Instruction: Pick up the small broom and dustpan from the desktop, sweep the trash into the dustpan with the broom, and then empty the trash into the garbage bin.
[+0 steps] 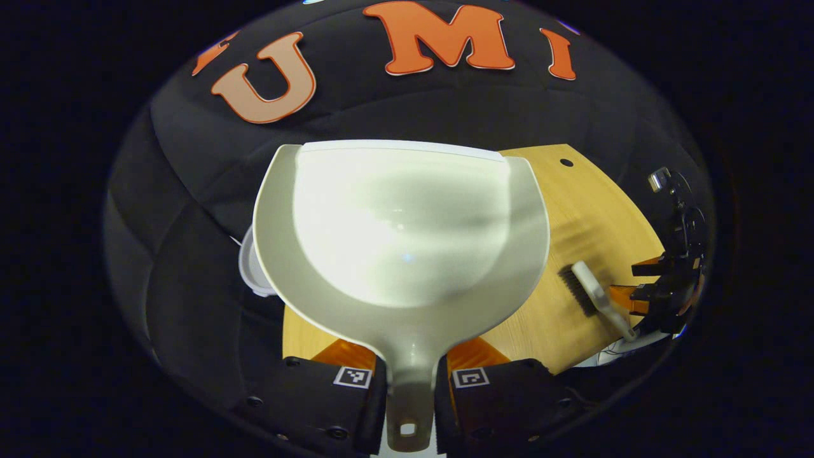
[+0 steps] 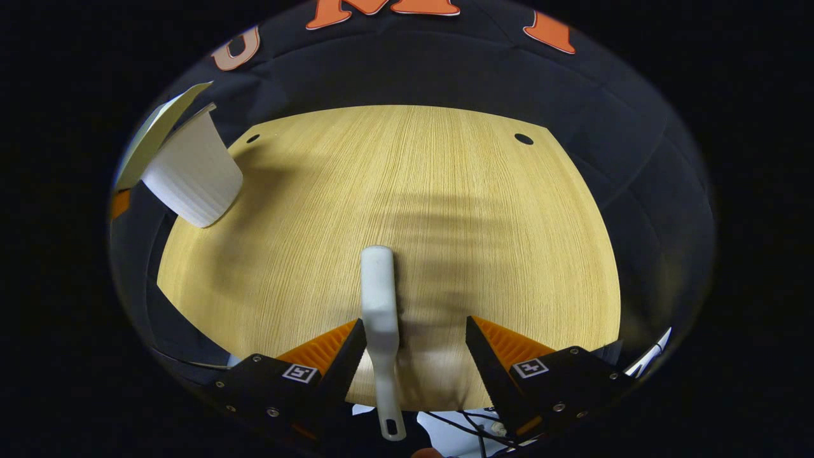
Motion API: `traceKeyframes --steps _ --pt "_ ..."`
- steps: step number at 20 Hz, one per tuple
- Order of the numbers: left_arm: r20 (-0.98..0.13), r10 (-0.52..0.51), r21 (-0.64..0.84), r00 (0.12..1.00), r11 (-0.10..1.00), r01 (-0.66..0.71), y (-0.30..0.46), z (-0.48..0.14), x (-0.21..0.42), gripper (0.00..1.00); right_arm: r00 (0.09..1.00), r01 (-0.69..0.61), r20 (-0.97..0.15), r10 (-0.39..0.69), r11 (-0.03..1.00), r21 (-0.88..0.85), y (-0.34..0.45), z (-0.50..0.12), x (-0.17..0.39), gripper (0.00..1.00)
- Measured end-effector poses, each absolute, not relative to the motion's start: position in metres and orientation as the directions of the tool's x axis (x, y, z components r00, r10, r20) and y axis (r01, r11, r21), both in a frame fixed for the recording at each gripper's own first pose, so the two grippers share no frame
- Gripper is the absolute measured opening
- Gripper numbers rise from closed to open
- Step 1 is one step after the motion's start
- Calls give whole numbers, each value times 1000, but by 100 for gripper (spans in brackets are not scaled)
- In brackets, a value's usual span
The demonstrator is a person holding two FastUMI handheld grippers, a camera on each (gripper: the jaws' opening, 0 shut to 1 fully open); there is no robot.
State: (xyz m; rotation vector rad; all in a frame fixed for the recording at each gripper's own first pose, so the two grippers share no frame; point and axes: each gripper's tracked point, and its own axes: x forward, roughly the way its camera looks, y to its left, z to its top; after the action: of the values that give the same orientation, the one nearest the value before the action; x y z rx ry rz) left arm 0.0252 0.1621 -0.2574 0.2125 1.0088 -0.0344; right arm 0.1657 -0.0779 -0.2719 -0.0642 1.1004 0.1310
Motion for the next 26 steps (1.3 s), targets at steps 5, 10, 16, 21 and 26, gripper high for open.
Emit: traceKeyframes --steps 5,10,16,21,26 --pt "-902 -48 -16 428 997 78 102 -321 -3 32 435 -138 -898 69 990 9 -79 -275 165 95" --pt "-948 -56 -64 314 998 -16 88 -384 -27 32 424 -130 -903 63 991 8 -81 -280 161 95" --pt "-978 -91 -93 186 996 -7 90 -417 -49 33 416 -138 -907 70 990 13 -79 -284 157 95" --pt "-986 -103 -107 131 994 -23 91 -428 -51 33 402 -130 -913 62 991 11 -82 -290 154 95" --pt "-985 -145 -148 93 989 -22 96 -411 -41 34 404 -132 -912 72 991 20 -80 -290 152 95"
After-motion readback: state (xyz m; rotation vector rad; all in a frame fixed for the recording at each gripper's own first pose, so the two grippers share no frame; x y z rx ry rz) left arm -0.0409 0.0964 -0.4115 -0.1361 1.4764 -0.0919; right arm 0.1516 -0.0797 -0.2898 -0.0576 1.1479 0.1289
